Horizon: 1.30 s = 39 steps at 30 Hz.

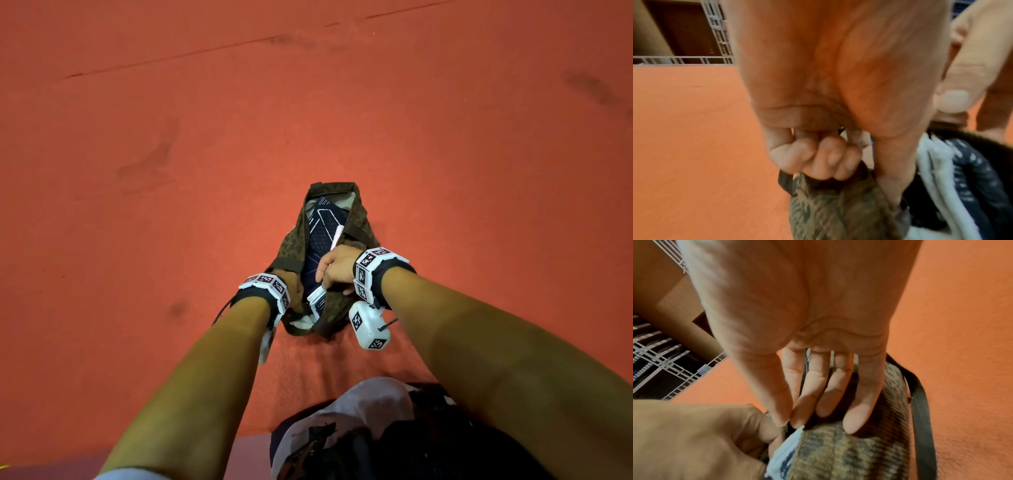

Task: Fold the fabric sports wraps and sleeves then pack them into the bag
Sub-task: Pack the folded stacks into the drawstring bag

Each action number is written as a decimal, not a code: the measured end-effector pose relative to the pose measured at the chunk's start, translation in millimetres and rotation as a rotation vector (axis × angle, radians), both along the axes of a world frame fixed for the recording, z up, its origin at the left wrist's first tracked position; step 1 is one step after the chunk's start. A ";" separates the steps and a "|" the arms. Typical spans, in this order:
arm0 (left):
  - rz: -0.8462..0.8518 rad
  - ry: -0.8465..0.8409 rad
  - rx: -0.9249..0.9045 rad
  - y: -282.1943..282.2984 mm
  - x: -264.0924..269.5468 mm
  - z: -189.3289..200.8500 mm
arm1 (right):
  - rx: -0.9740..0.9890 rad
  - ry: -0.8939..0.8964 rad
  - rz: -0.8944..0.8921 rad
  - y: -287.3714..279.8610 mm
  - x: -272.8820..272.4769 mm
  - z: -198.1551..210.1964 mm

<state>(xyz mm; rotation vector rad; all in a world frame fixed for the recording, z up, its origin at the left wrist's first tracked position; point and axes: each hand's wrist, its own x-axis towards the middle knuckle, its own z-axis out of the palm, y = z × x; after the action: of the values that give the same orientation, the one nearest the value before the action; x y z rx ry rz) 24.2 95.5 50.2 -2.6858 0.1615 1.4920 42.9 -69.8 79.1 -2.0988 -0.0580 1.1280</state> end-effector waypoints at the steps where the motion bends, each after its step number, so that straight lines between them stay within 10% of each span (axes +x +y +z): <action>1: 0.004 -0.029 -0.022 2.3 -1.5 1.7 | 0.004 0.024 -0.002 1.5 -1.8 -1.1; 27: 0.918 -0.137 -0.672 60.9 -44.2 36.6 | 0.054 -0.022 0.118 73.2 -18.4 -11.1; 39: 0.976 0.020 -0.626 72.4 -56.9 42.8 | -0.232 -0.214 0.338 75.3 -14.0 -2.2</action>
<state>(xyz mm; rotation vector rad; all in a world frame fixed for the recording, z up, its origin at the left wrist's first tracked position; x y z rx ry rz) -32.7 167.9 93.1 -3.4832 -0.9860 1.8961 28.8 5.5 77.0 -2.4783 -0.4154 1.1406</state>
